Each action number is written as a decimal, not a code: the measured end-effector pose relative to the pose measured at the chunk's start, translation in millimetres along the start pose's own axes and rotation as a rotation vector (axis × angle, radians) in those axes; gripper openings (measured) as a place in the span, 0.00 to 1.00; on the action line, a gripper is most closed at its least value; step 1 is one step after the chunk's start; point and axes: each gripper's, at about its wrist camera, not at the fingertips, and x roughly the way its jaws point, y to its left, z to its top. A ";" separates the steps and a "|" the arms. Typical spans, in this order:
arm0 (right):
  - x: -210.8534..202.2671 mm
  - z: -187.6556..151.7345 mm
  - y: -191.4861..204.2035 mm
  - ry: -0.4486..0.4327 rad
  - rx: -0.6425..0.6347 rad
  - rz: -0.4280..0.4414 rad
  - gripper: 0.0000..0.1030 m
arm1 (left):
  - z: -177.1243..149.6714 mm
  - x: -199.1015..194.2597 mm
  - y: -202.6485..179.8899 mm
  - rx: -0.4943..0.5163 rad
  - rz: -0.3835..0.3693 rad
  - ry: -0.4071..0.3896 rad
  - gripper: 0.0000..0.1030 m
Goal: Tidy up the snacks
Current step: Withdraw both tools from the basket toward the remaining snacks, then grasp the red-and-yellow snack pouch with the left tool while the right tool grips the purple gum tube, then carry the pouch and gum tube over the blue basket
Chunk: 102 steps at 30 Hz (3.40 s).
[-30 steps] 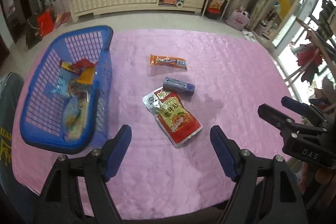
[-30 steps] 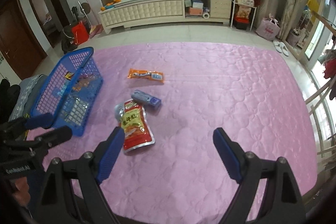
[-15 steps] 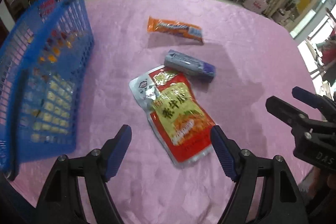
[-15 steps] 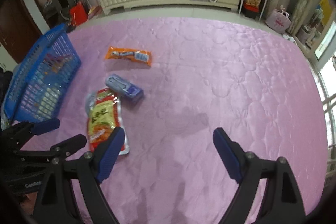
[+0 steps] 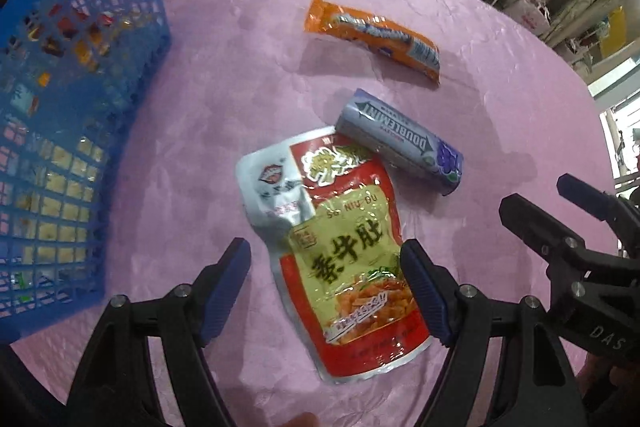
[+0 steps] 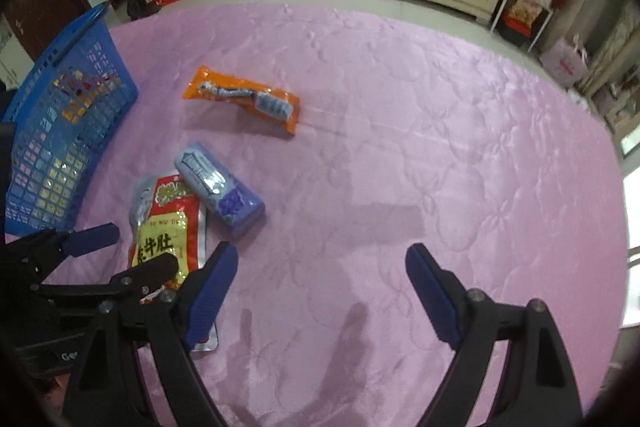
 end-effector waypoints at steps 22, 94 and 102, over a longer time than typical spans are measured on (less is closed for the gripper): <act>3.1 -21.0 -16.4 0.040 0.038 -0.002 0.86 | 15.6 23.8 -36.1 -0.061 0.157 0.032 1.00; -11.3 2.6 56.2 -0.207 -0.112 0.096 0.33 | -8.3 -43.6 -14.5 0.238 0.096 -0.221 0.37; -73.8 -24.4 67.8 -0.260 -0.077 0.074 0.34 | -36.7 -99.4 -13.9 0.270 0.046 -0.309 0.37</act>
